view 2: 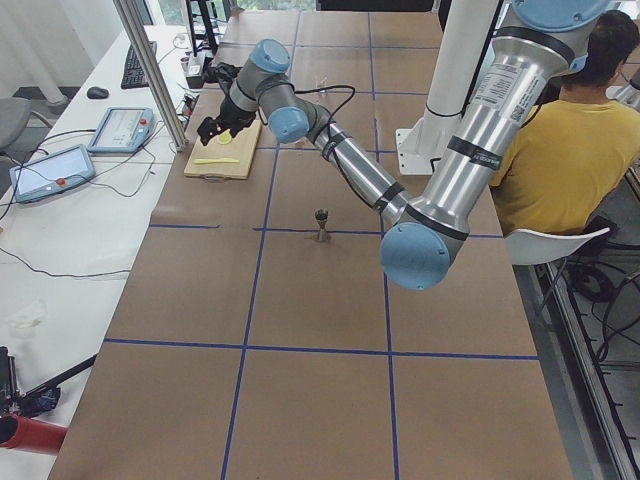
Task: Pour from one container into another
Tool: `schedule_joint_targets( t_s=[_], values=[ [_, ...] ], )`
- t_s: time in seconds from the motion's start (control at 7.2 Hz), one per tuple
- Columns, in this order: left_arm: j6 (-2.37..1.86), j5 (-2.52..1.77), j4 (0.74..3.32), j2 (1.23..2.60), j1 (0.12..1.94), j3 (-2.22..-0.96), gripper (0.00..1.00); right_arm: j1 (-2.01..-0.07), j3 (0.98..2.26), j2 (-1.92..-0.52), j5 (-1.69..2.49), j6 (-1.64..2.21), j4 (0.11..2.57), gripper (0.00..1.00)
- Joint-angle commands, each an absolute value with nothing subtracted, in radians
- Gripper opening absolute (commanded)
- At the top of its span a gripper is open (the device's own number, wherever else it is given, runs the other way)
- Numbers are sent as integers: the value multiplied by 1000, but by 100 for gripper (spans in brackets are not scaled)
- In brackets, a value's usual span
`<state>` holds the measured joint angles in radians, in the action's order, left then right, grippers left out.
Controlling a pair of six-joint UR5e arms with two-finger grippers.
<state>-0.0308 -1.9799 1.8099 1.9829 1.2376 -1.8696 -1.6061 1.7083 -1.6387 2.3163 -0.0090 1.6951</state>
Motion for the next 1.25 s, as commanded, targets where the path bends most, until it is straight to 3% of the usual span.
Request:
schedule_joint_targets(
  t_s=[0.0,0.28,0.42,0.69,1.11],
  values=[
    [220,-2017,1631,1863,1458,-1802,100,-1606,1695,-1643,2318,-11,1695,100],
    [227,-2019,1549,1855,1552,-1619,100,-1606,1694,-1644,2316,-12,1695,100],
    [218,-2076,1525,1759,1554,-1586,100,-1606,1692,-1646,2316,-12,1695,100],
    [221,-2287,1539,1611,1552,-1574,100,-1606,1677,-1647,2318,-14,1695,100],
    [224,-2347,1650,1557,1554,-1586,100,-1606,1680,-1661,2316,-3,1694,100]
  ],
)
